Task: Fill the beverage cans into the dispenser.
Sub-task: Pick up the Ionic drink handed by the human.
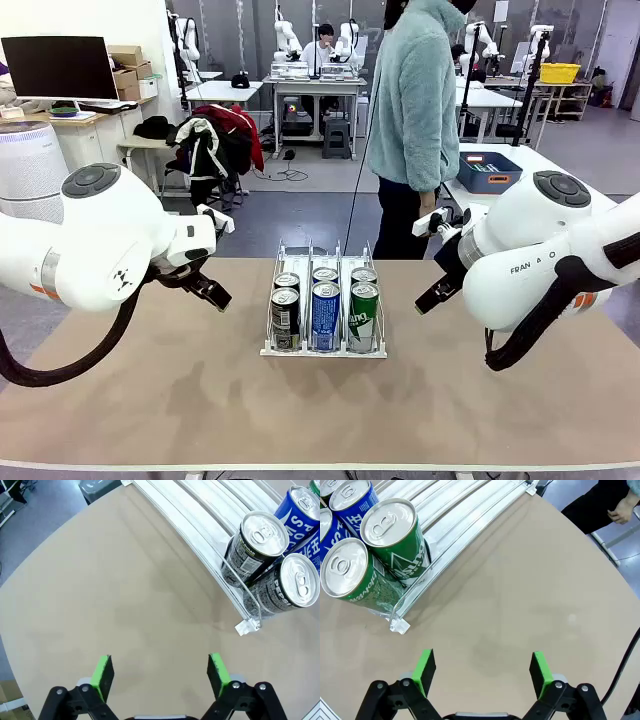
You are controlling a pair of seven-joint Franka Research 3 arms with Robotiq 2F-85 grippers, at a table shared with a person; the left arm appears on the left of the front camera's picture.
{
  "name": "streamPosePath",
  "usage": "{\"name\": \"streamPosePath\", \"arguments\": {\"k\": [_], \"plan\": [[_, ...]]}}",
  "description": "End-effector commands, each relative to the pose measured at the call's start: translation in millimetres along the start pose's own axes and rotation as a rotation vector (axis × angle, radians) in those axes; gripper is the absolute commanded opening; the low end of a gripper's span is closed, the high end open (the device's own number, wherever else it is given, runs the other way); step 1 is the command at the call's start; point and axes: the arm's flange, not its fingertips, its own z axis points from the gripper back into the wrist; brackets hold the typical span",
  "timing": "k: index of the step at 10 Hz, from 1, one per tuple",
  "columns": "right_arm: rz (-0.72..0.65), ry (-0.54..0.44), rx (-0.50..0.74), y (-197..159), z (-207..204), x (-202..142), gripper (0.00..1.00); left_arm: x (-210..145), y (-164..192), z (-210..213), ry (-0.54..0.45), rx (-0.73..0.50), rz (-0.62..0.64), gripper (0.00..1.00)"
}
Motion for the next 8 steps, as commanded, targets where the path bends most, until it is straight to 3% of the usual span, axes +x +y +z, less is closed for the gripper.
{"name": "streamPosePath", "arguments": {"k": [1,8], "plan": [[0.0,0.0,0.0,0.0,0.0,0.0,1.0,0.0,0.0,0.0,0.0,0.0,0.0,1.0],[0.0,0.0,0.0,0.0,0.0,0.0,1.0,0.0,0.0,0.0,0.0,0.0,0.0,1.0]]}}
